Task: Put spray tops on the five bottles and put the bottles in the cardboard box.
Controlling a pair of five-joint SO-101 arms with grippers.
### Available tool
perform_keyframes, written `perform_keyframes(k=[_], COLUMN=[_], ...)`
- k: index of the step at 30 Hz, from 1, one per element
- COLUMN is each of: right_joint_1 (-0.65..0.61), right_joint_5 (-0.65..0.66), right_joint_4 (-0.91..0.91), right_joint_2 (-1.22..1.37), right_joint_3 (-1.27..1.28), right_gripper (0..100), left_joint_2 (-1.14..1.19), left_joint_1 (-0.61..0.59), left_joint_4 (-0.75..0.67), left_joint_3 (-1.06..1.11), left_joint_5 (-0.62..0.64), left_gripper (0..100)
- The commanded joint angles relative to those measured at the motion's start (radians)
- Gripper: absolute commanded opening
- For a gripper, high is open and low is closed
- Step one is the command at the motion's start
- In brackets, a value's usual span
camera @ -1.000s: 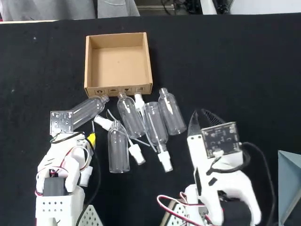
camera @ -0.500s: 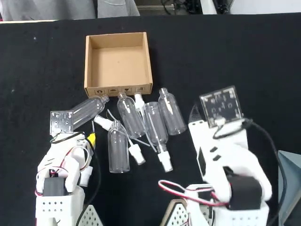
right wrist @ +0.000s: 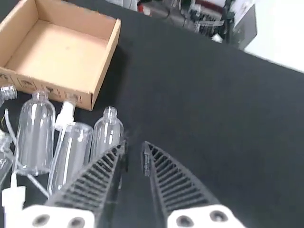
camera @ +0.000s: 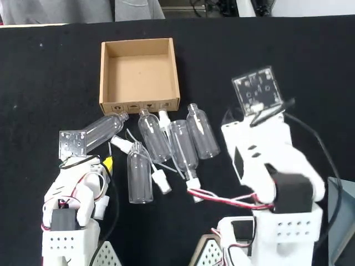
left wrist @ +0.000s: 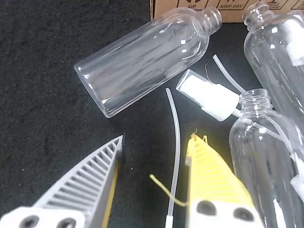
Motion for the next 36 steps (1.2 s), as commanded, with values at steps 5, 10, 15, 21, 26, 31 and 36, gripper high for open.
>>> perform_keyframes(k=[5,10,15,21,26,31,36], right_joint_1=[-0.026,-0.068,-0.141,-0.184,-0.199,-0.195,-0.195], right_joint_5=[0.000,-0.048,-0.087,-0.109,-0.135,-0.135,-0.133], right_joint_4=[0.107,0.140,0.175,0.176,0.176,0.176,0.167], right_joint_2=[0.174,0.268,0.366,0.473,0.555,0.621,0.708], right_joint_3=[-0.237,-0.289,-0.335,-0.363,-0.358,-0.358,-0.364], right_gripper=[5.7,7.7,14.4,14.4,14.4,14.1,14.1], left_joint_2=[-0.005,-0.005,-0.005,-0.005,-0.005,-0.005,-0.005], left_joint_1=[-0.005,-0.005,-0.005,-0.005,-0.005,-0.005,-0.005], left_joint_4=[0.005,0.005,0.005,0.005,0.005,0.005,0.005], left_joint_3=[0.022,0.022,0.022,0.022,0.022,0.022,0.022], left_joint_5=[0.000,0.000,0.000,0.000,0.000,0.000,0.000], left_gripper=[20,20,20,20,20,20,20])
